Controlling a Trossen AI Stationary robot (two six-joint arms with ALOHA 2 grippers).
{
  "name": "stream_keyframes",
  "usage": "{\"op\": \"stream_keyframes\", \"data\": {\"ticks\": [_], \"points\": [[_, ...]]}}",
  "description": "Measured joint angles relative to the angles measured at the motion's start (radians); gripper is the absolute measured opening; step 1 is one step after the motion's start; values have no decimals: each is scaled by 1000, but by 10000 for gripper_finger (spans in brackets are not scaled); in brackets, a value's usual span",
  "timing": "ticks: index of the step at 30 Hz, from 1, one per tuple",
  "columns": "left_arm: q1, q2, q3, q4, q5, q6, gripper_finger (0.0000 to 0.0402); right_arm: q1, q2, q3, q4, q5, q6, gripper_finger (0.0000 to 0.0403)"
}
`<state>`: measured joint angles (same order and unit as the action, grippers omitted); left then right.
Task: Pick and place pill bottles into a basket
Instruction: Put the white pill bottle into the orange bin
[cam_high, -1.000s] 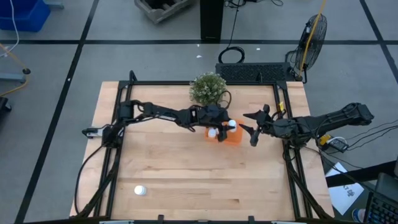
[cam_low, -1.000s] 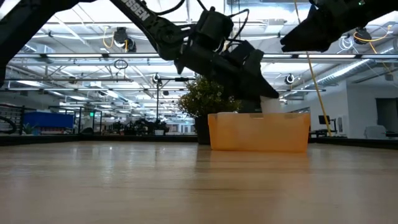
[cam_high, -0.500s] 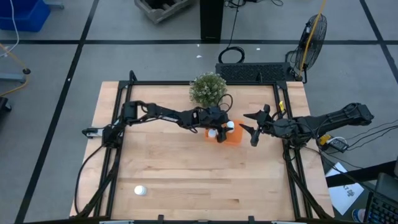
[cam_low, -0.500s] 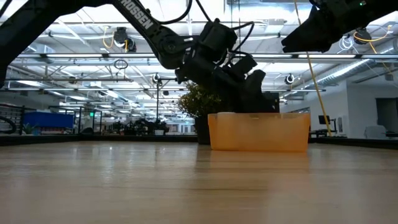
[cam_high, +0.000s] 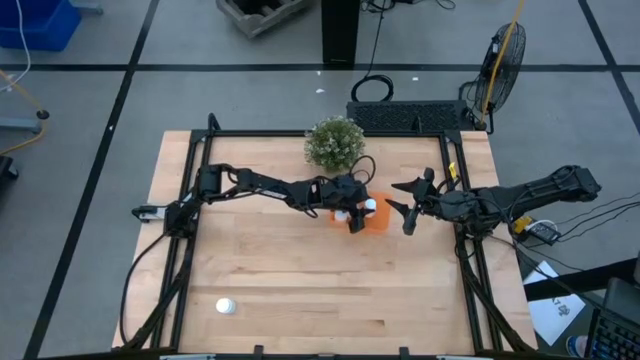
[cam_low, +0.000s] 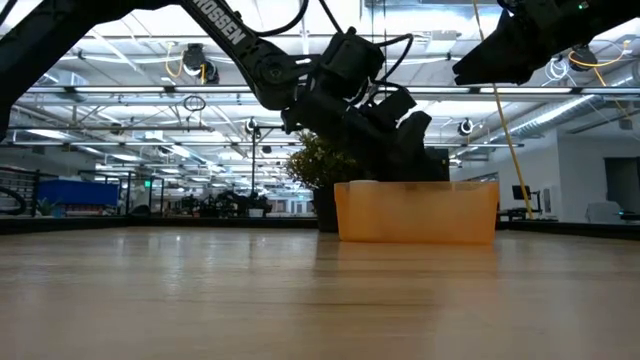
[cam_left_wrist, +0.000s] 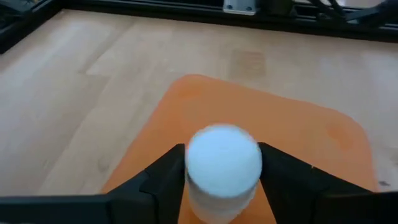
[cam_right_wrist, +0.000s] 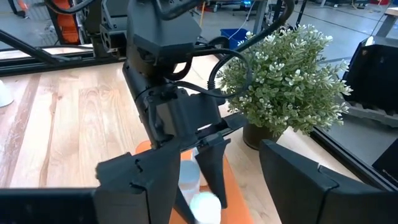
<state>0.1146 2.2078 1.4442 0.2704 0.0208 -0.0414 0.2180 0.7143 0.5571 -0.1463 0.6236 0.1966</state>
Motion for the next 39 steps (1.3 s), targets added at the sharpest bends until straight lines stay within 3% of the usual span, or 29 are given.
{"op": "stream_keyframes", "data": {"ticks": [4, 11, 18, 21, 25, 30, 33, 39], "points": [[0, 0, 0, -2, -52, -35, 235, 0, 0, -9, 18, 0, 0, 210], [1, -4, 0, 49, -47, -47, 293, 0, -1, -31, 33, 0, 0, 210], [-9, -111, 0, 36, -6, -66, 300, 0, -1, -31, 41, 0, 0, 210], [-39, -181, 0, -64, 4, -73, 266, 0, -1, -31, 42, -27, 4, 210], [-125, -249, 0, -217, -27, -77, 188, 0, -1, -33, 30, -110, 28, 210], [-295, -294, -12, -325, -220, -87, 88, 0, 0, -97, 102, -253, 57, 210], [-389, -318, -48, -305, -321, -118, 23, 0, 0, -169, 222, -344, 37, 210], [-534, -399, -202, -233, -446, -192, 15, 12, 0, -290, 512, -443, 11, 210]]}}
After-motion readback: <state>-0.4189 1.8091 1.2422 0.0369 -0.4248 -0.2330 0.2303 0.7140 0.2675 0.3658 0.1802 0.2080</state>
